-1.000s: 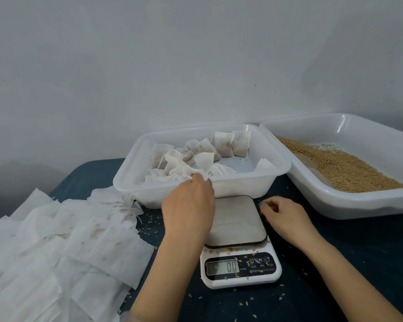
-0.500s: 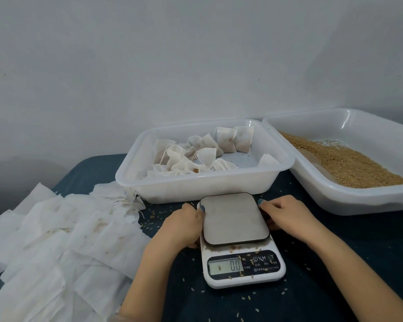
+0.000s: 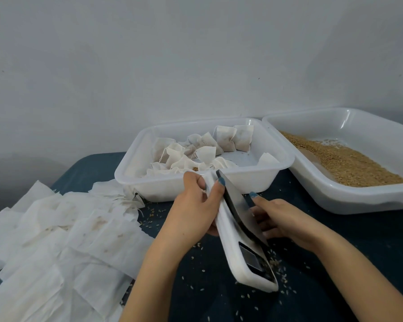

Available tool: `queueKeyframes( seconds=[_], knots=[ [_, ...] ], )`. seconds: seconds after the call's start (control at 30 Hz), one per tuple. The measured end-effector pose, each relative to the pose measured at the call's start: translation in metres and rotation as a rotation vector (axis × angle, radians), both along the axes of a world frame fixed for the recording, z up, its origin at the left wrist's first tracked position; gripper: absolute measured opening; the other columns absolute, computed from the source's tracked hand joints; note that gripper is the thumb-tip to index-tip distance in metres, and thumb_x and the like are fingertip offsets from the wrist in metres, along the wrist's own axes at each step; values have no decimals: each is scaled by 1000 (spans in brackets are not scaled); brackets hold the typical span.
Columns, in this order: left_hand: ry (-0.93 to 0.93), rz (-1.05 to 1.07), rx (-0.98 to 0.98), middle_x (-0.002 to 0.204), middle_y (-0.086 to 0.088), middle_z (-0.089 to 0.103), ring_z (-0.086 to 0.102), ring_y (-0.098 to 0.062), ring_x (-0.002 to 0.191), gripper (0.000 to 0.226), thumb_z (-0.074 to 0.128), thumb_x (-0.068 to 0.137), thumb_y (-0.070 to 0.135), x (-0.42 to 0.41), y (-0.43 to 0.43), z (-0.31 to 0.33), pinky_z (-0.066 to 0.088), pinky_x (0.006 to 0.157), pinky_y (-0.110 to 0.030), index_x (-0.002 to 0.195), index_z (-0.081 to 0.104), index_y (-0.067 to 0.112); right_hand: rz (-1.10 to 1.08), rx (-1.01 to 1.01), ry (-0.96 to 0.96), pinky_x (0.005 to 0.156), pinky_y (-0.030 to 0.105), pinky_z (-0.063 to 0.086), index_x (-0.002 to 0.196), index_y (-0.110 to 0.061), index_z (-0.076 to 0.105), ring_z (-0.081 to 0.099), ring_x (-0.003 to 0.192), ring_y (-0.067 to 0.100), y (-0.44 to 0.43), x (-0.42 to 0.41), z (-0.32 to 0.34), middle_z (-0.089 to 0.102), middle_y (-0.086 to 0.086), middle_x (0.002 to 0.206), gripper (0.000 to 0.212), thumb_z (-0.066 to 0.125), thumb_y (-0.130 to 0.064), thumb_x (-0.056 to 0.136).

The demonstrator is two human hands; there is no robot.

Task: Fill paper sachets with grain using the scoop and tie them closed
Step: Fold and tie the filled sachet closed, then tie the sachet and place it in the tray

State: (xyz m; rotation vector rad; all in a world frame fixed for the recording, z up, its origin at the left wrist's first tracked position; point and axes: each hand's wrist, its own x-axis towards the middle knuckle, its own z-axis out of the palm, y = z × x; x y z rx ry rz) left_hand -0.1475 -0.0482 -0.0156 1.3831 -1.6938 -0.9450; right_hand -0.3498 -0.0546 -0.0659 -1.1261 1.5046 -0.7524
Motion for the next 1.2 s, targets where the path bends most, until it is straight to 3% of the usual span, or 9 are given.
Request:
queueKeyframes(
  seconds=[0.1,0.27,0.37,0.43,0.57,0.73,0.87,1.03,1.2],
  knots=[
    [57,-16,-20,67,-4,50,55,-4,41,31,52,96,42,-8,3,6,48,41,-19,89,32,20,1,28,-7,59,22,52,95,-13,77,65,71,14,-1,0,0,72,2,85,62,42,-64,94],
    [51,-5,-72,68,-4,52,57,-5,45,28,51,97,42,-14,6,10,49,41,-21,89,33,22,27,35,21,62,24,54,103,-17,76,71,85,21,1,1,4,74,6,103,68,36,-72,91],
    [-59,48,-67,63,1,52,50,-8,47,26,45,99,43,-6,3,5,48,52,-33,87,32,24,-23,15,41,58,25,55,91,-18,78,72,72,17,3,-1,10,75,3,89,72,37,-76,85],
    [-135,97,-64,62,5,53,49,-8,50,27,41,100,45,1,2,0,41,54,-33,86,35,22,-42,10,58,58,26,56,92,-15,77,71,65,16,4,-3,12,75,4,88,75,36,-77,84],
    [-237,160,-10,78,0,60,58,-18,71,28,36,103,41,13,-1,-7,40,59,-32,88,39,17,-39,25,104,60,26,56,110,-11,73,70,73,16,5,-2,16,73,6,102,81,30,-76,87],
    [-365,135,64,91,-13,65,65,-38,85,15,35,104,18,19,-3,-19,53,80,-50,100,42,5,-26,22,198,65,26,57,117,-16,71,71,88,13,6,-1,22,73,-1,106,76,25,-71,93],
    [-561,106,115,107,-19,64,64,-38,93,18,32,102,10,20,-6,-32,51,86,-45,111,45,3,-6,18,231,61,23,54,123,-17,67,70,89,13,6,0,21,71,-2,110,72,25,-68,95],
    [-798,110,53,112,-12,64,59,-30,103,26,34,100,8,18,-11,-45,39,74,-32,118,53,10,-2,-13,273,62,23,53,124,-19,66,70,90,12,6,1,19,71,-4,110,71,26,-69,94],
    [-880,113,36,122,-8,59,56,-26,111,32,35,99,8,18,-12,-48,35,76,-28,124,55,13,-8,-19,305,62,23,53,123,-18,66,69,87,10,4,2,18,70,-4,107,68,27,-67,95]
  ],
)
